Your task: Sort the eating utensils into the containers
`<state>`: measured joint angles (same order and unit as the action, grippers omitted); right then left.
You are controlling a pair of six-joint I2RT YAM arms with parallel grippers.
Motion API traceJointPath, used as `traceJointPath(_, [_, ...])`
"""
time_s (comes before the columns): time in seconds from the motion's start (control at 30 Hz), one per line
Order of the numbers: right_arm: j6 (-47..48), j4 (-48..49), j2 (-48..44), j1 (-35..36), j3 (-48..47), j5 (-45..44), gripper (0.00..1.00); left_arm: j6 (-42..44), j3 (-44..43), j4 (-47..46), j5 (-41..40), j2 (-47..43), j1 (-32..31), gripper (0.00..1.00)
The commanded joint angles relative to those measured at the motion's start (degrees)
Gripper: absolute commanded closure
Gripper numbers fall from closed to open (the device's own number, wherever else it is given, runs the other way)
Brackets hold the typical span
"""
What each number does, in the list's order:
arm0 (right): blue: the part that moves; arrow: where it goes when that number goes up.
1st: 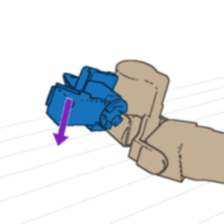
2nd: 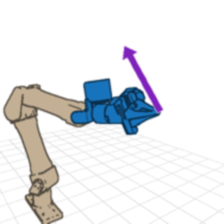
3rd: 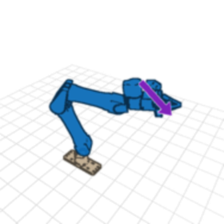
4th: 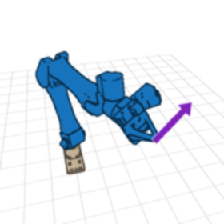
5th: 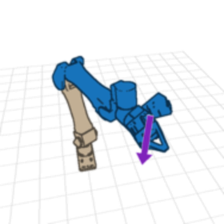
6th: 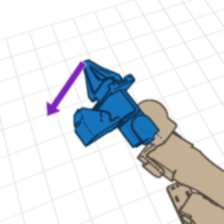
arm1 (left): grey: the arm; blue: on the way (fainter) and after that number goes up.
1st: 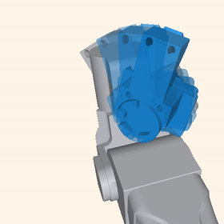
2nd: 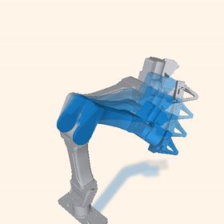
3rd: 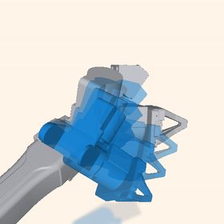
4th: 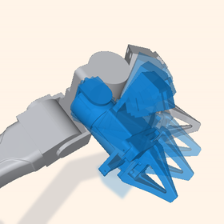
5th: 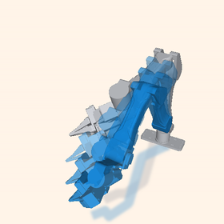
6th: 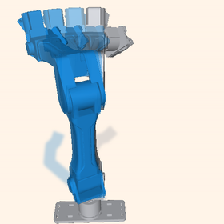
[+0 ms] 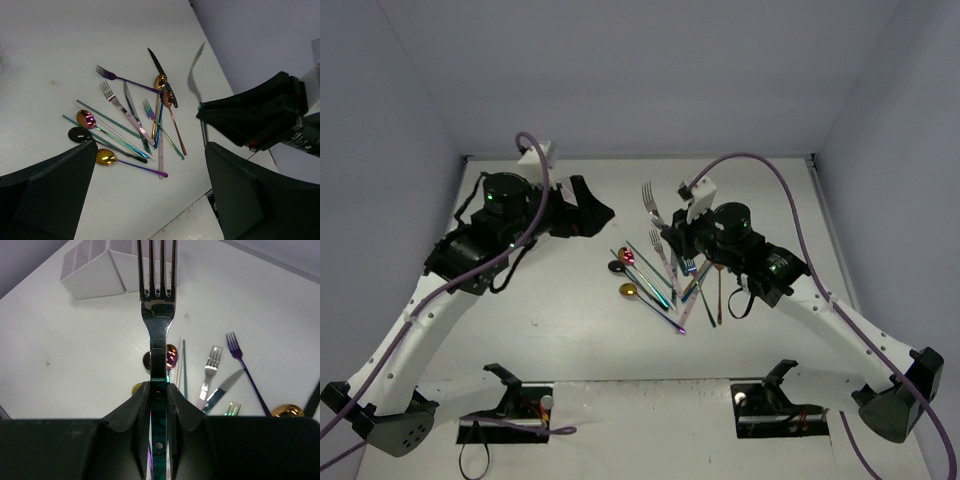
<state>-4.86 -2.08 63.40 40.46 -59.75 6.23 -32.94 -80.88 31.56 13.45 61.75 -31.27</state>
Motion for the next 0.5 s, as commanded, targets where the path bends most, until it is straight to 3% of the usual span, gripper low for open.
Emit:
traceJointPath(0.0, [1.9,6.6,2.2,3.1,-4.7,5.3,1.00,3.4,-5.3,-8.1,-9.0,3.8,-6.2,0.13])
traceJointPath(0.1, [2.0,7.3,3.4,5.7,-6.1,5.5,1.00,4.2,-5.6,-9.8,-12.1,5.9,-8.1,0.14])
traceJointPath(0.33, [2.2,8.1,5.8,8.5,-7.5,5.4,1.00,6.7,-5.7,-10.2,-17.6,9.0,-10.7,0.31])
traceJointPath(0.47, [2.1,8.6,6.4,8.8,-8.1,5.2,1.00,7.1,-4.8,-10.3,-19.9,8.9,-10.7,0.54])
